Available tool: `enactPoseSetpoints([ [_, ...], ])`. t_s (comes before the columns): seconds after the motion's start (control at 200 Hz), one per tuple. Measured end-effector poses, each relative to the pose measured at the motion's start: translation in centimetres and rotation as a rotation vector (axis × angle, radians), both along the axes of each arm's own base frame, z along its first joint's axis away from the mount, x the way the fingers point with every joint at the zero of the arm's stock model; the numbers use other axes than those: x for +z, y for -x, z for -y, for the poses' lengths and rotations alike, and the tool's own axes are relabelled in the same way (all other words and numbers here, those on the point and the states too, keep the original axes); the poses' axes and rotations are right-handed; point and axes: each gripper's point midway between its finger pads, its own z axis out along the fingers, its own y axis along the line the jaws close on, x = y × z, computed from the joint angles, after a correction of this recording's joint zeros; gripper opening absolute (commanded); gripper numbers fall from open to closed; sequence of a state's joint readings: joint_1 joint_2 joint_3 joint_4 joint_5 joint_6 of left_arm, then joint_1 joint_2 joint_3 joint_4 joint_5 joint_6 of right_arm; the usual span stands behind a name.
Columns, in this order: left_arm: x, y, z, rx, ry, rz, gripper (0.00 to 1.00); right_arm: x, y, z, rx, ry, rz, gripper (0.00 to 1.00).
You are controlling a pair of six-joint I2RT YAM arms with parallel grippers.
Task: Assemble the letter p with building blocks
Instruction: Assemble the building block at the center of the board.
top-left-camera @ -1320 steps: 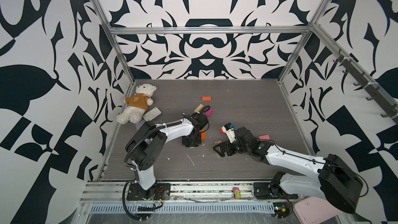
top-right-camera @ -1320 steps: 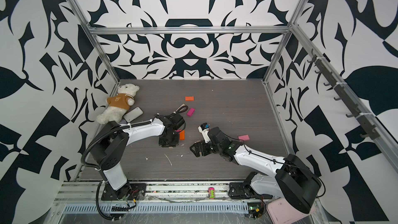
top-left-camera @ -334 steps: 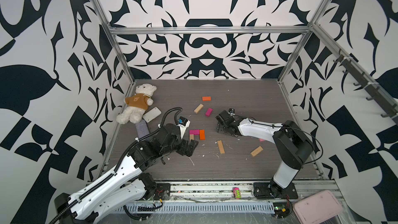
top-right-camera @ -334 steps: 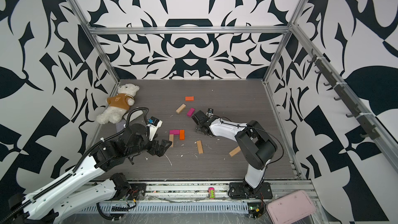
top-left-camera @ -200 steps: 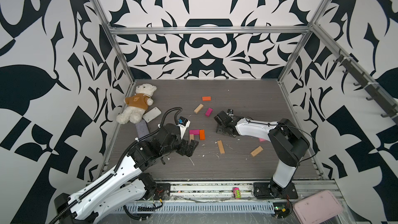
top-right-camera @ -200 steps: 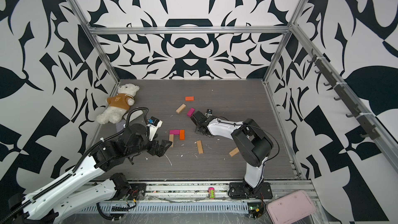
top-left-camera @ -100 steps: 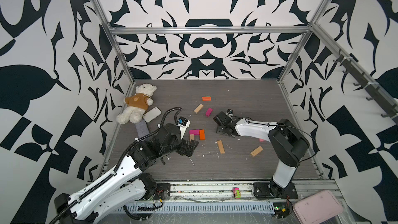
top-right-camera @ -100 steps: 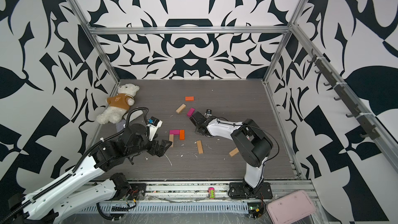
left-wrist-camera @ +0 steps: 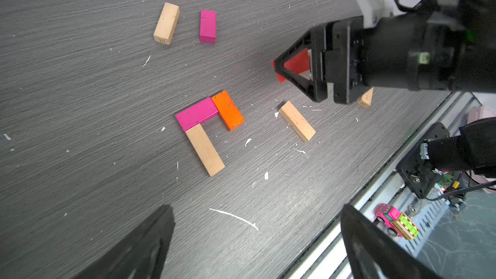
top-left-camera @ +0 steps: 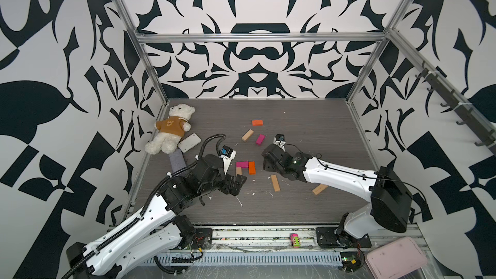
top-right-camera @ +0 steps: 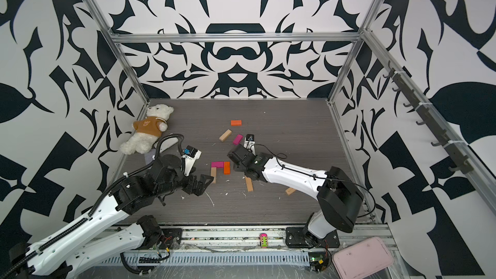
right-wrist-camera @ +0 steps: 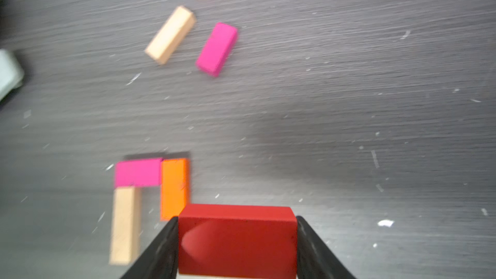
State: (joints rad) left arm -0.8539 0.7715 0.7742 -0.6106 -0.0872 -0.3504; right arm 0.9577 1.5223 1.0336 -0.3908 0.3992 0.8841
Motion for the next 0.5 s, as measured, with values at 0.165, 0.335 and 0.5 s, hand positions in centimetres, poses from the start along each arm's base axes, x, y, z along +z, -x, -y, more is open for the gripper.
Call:
enactPoseSetpoints([
  [0.165, 0.9, 0.6, -1.0, 0.035, 0.036, 0.001, 0.99, -0.4, 3.1, -2.5, 0.097, 0.002, -0.005, 0.62],
  [0.335, 1.6, 1.4, -2.9, 0.086, 0.035, -0.001, 0.99, -2.7, 4.6, -4.5, 0.141, 0.019, -0.034, 0.62],
  [0.5, 2.0, 1.9, -4.4, 0.121, 0.045, 0.022, 0.99, -6.4, 4.8, -5.2, 0.139, 0.053, -0.094, 0.62],
])
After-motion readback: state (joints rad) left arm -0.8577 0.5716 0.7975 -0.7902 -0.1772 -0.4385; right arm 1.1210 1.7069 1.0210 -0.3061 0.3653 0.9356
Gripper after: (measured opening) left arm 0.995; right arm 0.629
